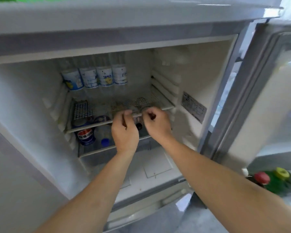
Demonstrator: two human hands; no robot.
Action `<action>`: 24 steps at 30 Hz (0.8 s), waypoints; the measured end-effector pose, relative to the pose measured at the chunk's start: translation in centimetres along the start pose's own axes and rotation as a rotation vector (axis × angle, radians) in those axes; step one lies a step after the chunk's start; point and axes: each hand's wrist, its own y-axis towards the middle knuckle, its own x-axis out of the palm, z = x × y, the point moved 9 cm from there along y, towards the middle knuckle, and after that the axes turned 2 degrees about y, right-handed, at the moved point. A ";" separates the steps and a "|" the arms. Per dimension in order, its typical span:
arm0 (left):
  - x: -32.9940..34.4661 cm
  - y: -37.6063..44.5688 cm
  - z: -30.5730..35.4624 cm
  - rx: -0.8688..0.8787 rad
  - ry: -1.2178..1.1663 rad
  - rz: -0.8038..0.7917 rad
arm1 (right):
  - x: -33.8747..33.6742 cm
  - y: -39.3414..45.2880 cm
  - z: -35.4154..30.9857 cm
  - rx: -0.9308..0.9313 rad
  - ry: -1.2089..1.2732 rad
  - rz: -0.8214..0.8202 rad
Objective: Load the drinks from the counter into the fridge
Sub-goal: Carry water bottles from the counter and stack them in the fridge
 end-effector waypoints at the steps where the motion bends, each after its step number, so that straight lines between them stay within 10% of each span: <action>1: 0.6 -1.8 0.5 -0.003 -0.014 -0.033 | -1.5 -1.3 0.7 0.015 -0.013 0.017; 14: 6.0 -27.2 3.5 -0.129 -0.157 -0.374 | -26.1 -27.8 12.0 0.388 -0.050 0.347; 24: 11.3 -44.7 -5.3 -0.233 0.130 -0.990 | -40.2 -54.7 24.7 1.036 -0.146 0.720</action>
